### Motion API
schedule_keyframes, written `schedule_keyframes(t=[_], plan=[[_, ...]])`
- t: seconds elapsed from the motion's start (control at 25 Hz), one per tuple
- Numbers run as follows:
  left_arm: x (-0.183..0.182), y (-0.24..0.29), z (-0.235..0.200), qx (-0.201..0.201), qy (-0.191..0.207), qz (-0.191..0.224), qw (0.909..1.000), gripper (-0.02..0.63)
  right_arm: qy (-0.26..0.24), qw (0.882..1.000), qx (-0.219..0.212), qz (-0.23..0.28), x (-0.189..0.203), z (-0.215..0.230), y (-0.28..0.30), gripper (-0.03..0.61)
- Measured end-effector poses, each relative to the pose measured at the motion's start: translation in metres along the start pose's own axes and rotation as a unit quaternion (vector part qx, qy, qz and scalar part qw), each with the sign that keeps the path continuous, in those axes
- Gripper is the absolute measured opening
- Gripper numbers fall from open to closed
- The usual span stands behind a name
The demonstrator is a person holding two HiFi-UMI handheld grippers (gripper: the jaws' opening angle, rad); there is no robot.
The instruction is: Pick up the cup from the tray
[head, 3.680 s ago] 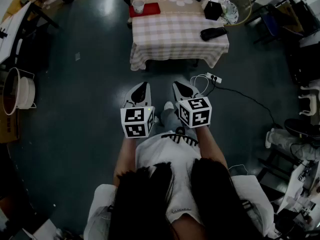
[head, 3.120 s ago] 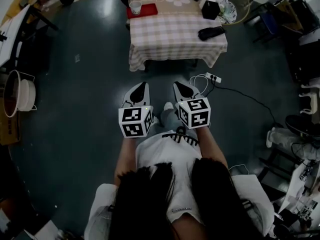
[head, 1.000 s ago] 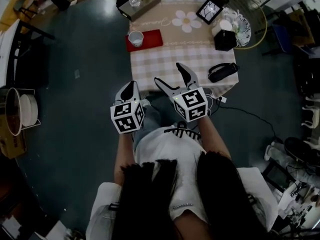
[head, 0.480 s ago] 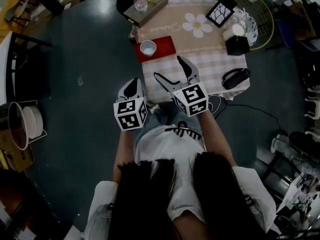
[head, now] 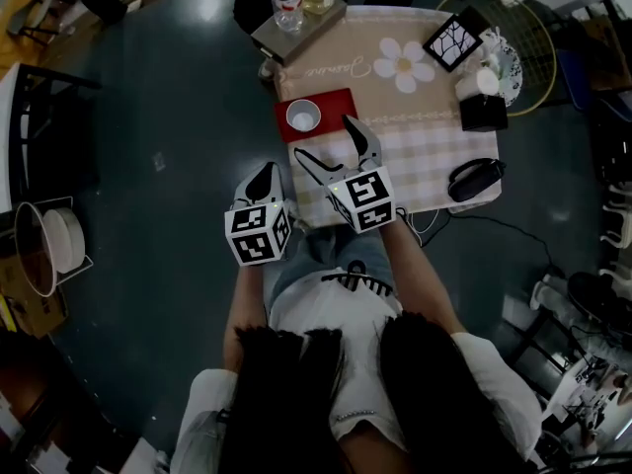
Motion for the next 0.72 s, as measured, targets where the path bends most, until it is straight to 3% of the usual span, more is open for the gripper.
schedule_keyframes(t=[0.48,0.72], plan=[[0.024,0.034,-0.015,-0.003,-0.032,-0.058,0.9978,0.008,-0.016,0.998,-0.017,-0.059,0.035,0.028,0.074,0.434],[0.032,0.049,-0.02,0.008,-0.015,-0.078,0.9968,0.008,-0.022,0.997,-0.011,-0.074,0.057,0.035,0.098,0.434]])
Point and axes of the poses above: the fingertips, and each gripper's own axes: y forward along the fingers, z to its right, x out of its underside, the point moved 2 cm from there along -y, backward along the fingers, and after that the axes turned 14 degrees about y, right-handed, at the moved point
